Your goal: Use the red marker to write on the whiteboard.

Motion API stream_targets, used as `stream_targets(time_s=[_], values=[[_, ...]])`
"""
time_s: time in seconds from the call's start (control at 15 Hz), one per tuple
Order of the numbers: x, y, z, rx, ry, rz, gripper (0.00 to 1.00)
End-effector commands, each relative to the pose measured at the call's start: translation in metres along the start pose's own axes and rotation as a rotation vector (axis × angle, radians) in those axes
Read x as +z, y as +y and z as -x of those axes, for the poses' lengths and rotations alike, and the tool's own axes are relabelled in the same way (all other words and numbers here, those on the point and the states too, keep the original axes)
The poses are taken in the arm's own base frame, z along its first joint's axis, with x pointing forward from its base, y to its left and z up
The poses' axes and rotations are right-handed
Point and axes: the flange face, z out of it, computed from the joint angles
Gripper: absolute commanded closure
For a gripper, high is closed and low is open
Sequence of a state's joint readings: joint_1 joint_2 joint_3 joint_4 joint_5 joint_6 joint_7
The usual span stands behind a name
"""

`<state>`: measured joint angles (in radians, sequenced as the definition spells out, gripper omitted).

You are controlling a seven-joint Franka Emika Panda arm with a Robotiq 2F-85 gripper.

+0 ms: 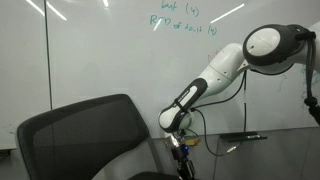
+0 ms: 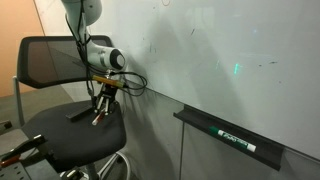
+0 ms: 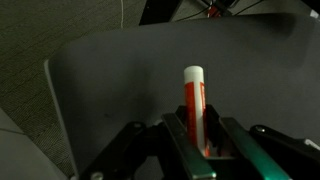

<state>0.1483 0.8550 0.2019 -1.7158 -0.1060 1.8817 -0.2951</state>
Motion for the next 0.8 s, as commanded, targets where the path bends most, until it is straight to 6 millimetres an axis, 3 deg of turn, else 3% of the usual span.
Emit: stream_targets(time_s=[0.0, 0.2, 0.53, 0.6, 0.73], values=[[-0.007, 0.013, -0.017, -0.039, -0.026, 0.007, 0.49], [-0.003, 0.014, -0.024, -0.055, -0.036, 0.001, 0.4], [0.001, 0.009, -0.028, -0.054, -0.083, 0.015, 0.02], [0.011, 0.004, -0.024, -0.05, -0.057, 0.002, 0.2], [0.011, 0.003, -0.024, -0.053, -0.072, 0.005, 0.04]])
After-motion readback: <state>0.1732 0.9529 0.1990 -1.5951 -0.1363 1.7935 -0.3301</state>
